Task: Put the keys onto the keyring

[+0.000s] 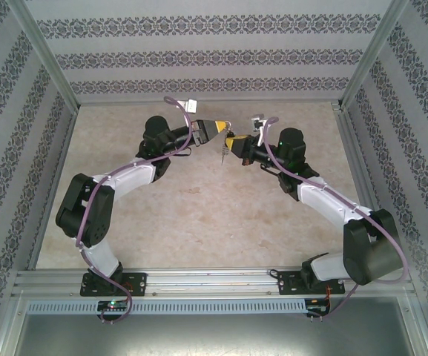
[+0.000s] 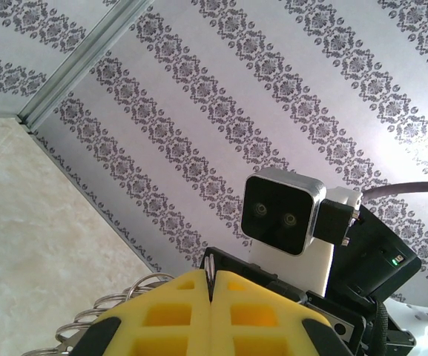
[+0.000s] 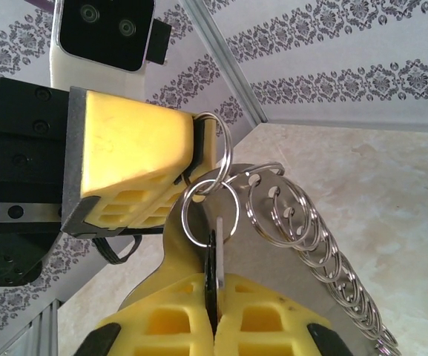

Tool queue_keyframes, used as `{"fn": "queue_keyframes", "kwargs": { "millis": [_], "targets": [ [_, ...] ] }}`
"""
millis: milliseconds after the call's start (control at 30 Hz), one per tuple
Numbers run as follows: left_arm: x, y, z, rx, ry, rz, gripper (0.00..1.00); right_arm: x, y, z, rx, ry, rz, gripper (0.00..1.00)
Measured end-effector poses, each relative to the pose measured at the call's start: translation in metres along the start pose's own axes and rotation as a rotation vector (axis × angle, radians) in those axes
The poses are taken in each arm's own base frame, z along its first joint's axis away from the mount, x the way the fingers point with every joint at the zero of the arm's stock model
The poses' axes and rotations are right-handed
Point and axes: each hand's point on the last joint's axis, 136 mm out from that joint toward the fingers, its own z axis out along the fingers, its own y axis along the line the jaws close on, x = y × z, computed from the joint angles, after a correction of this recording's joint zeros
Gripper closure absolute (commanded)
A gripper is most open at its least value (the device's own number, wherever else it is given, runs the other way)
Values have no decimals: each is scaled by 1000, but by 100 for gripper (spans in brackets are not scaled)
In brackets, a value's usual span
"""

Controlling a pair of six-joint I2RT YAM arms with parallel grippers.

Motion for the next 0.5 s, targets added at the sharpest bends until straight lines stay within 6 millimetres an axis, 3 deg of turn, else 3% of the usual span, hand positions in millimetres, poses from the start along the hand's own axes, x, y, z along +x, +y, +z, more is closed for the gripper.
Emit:
{"fn": "queue_keyframes", "kwargs": {
  "millis": [500],
  "targets": [
    [2, -1, -2, 2, -17, 12, 100, 10, 9, 12, -58, 45, 8, 100]
  ]
}}
